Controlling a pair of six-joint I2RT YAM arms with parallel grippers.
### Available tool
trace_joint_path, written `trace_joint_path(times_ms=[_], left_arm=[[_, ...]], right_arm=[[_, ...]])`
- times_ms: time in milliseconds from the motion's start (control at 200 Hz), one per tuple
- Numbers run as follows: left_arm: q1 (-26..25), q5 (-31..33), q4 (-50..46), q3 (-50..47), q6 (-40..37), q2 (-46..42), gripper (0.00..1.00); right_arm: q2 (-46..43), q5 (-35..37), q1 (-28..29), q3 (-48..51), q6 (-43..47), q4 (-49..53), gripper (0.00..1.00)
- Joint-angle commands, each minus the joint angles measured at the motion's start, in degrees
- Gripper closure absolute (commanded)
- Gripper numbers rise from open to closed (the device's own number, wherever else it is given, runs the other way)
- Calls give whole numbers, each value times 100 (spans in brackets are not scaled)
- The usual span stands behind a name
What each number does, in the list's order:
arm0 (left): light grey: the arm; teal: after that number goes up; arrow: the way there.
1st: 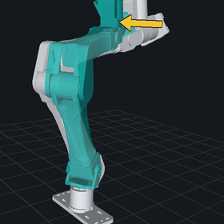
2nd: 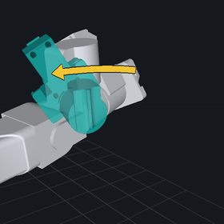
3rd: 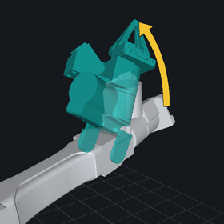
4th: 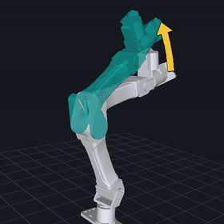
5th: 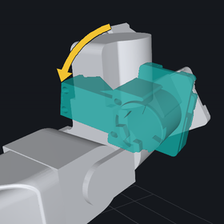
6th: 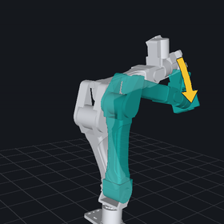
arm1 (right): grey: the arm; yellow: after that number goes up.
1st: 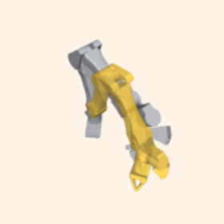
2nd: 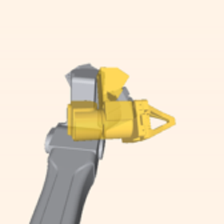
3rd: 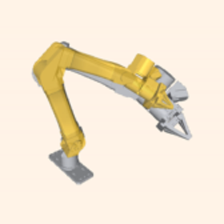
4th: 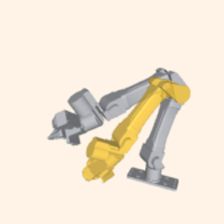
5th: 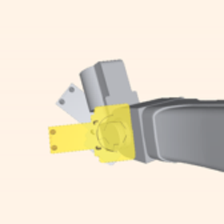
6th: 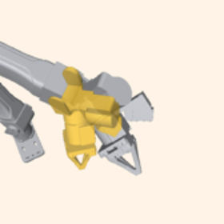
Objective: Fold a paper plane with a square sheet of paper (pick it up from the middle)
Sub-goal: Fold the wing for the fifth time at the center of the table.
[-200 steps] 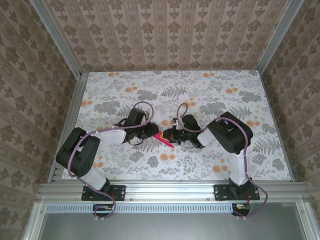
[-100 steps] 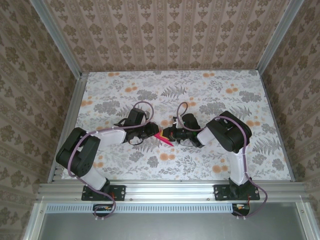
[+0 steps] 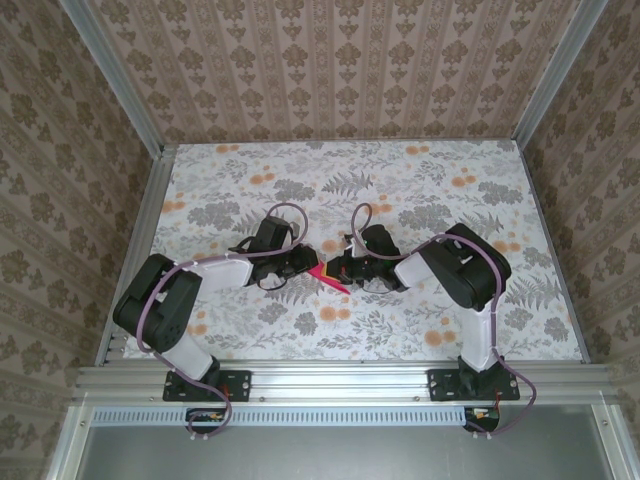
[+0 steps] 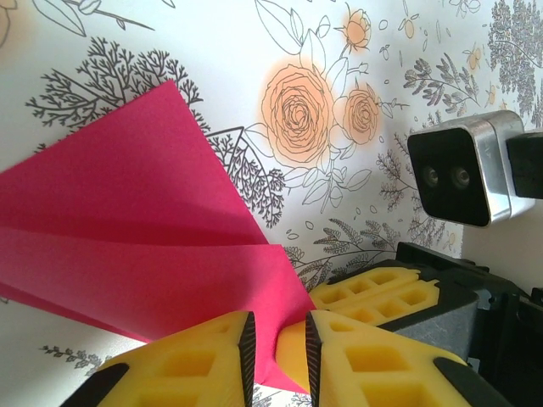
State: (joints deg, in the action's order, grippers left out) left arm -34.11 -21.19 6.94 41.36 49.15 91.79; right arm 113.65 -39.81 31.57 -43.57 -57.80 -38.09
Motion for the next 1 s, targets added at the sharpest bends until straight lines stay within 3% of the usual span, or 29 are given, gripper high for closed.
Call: trace_joint_path(times_ms=[0,360,670,995], left_arm=[[-17,45,114,36,-142,54,75],[-17,-9,158,17,-177,121,75],[-26,-89,329,-110,-208,112,75],[-33,-70,372,-241,-228,85,76]], right_arm=[[-20,250,45,-10,382,912,100],[17,495,73,-2,236,1022,100],[-35,954,60,-110,164,1898,100],[105,723,-42,41,-369,1278,100]])
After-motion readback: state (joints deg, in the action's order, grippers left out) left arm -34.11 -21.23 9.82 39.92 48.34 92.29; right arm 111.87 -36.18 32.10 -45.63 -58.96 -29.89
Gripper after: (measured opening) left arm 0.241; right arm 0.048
